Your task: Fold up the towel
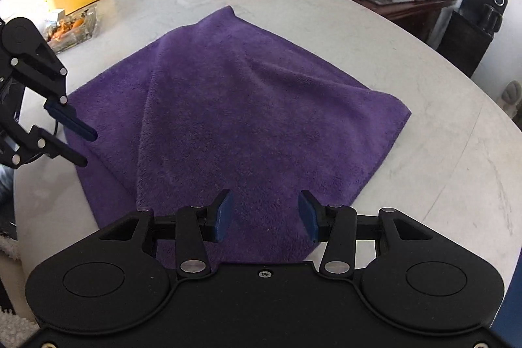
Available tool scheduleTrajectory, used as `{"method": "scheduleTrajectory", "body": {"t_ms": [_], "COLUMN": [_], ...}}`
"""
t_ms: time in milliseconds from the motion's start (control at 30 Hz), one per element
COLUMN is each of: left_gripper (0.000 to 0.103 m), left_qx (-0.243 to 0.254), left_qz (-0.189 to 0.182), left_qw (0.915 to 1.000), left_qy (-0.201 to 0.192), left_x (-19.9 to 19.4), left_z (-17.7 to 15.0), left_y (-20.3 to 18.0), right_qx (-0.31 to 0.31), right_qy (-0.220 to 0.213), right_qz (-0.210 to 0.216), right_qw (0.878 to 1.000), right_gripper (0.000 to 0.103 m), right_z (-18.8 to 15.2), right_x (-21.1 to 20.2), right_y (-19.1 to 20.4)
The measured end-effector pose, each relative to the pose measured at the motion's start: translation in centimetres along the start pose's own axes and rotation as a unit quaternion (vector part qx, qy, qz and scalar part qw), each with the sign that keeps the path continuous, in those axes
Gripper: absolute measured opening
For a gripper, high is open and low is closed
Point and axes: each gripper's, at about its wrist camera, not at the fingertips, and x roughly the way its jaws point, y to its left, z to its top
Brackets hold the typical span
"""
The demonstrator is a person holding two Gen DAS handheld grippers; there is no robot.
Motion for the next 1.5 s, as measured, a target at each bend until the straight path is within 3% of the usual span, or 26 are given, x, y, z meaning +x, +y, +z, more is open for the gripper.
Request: {"method": "scheduleTrajectory", "body": {"t_ms": [67,333,533,900,1033,1167,1367,1500], "left_gripper": [0.018,0.016,0.006,0.004,0.008,0.024,0.027,0.029], "left_qx": [0.023,0.024,0.031,0.043,0.041,0.054,0.103,0.096], "left_qz": [-0.006,-0.049,-0.075,-0.084,-0.070,-0.055,-0.050,-0.055], "left_qw": [0.9997,0.9981,0.9966,0.9955,0.9965,0.9961,0.9924,0.9933], "left_qy": [-0.009,-0.027,-0.015,0.008,-0.023,-0.043,-0.045,-0.034], "left_x": [0.2,0.1,0.0,-1.7,-2.5,-1.9,-0.2,0.2], "left_z": [-0.4,-1.3,-1.3,-3.2,-3.1,-1.9,-0.6,0.0], "left_y": [0.0,1.7,2.3,2.2,1.9,1.4,0.3,1.1], "right_qx": [0.002,0.037,0.034,0.025,0.025,0.029,0.029,0.030], "right_qy": [0.008,0.016,0.019,0.022,0.023,0.021,0.023,0.021], "right_qz": [-0.001,0.003,0.008,0.011,0.010,0.007,0.005,0.005], "right_qw": [1.000,0.999,0.999,0.999,0.999,0.999,0.999,0.999], "right_gripper": [0.044,0.044,0.044,0.045,0.045,0.045,0.045,0.045], "right_z": [0.9,1.2,1.2,1.2,1.2,1.1,1.3,1.1], "right_x": [1.0,2.6,2.7,2.5,2.5,2.4,2.4,2.4], "right_y": [-0.4,-2.1,-2.5,-2.7,-2.7,-2.7,-2.7,-2.7]}}
